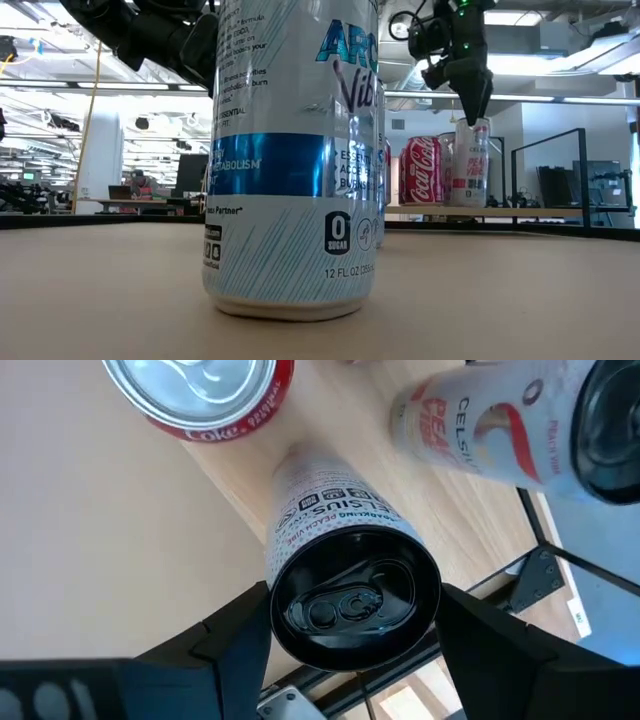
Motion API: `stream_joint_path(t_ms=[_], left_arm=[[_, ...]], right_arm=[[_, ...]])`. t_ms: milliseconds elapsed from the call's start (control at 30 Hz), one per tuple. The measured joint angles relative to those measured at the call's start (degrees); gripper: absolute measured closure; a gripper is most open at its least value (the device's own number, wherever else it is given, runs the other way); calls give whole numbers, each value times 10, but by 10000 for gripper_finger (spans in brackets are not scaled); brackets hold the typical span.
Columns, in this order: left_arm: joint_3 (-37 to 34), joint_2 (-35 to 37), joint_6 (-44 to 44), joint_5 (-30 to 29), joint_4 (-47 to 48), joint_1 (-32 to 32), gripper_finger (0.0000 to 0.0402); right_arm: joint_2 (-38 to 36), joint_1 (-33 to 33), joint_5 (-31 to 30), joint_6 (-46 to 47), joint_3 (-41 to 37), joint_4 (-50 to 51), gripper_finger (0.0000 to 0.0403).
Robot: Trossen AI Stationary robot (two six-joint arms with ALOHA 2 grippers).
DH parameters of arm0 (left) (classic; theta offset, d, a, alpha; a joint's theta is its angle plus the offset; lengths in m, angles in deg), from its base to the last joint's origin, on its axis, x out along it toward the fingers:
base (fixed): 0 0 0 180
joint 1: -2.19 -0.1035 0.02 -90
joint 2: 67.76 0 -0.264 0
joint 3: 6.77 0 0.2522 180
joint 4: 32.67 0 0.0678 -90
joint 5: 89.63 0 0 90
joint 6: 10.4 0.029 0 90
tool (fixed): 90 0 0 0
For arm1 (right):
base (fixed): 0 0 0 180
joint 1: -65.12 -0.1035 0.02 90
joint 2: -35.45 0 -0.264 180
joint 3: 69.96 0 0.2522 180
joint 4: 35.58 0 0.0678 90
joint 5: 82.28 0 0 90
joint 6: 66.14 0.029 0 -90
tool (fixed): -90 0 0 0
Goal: Place canned beverage on shelf
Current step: Put the white-pink soda can on the shelf aligned with the other white-pink soda can, then put the top white-blue soda can on the shelf
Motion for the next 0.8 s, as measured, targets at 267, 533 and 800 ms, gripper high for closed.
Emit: stream_joint_path(t_ms=[267, 533, 800], left_arm=[[0, 0, -1, 0, 5, 0, 36], [0, 0, 0, 0, 5, 0, 36], [0, 0, 0, 0, 7, 0, 35]], right_arm=[[-1, 0, -15, 1, -6, -1, 131], [0, 0, -15, 1, -7, -4, 55], [0, 0, -15, 1, -7, -5, 14]])
